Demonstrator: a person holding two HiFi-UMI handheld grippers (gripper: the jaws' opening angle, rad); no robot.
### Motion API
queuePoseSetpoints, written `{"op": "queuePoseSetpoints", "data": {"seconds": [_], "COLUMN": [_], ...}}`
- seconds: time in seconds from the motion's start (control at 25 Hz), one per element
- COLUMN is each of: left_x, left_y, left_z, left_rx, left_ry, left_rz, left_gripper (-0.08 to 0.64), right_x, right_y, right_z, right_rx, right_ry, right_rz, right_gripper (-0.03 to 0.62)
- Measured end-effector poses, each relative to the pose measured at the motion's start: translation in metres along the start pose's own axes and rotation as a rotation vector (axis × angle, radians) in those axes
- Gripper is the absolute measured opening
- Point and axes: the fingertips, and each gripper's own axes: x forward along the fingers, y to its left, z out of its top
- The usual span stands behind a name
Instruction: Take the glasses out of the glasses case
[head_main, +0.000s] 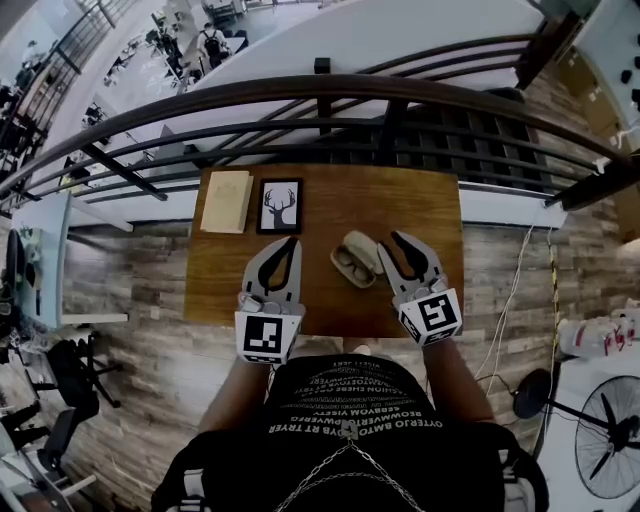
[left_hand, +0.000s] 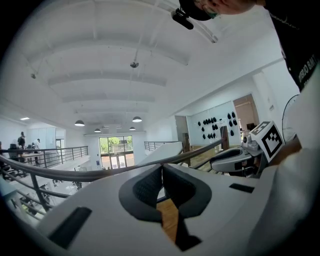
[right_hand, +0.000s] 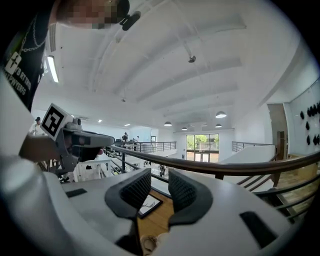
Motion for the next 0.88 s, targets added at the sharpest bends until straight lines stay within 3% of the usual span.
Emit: {"op": "queuePoseSetpoints", "data": {"seconds": [0.88], "left_x": [0.007], "left_y": [0.027], "left_z": [-0.012], "left_rx": [-0.011], "left_ry": [0.016], "left_rz": [0.007], "left_gripper": [0.028], "right_x": [0.051], "right_y": [0.009], "right_z": [-0.127], "right_rx": [0.015], "right_ry": [0.237], "right_rz": [0.049], "right_gripper": [0.103]}}
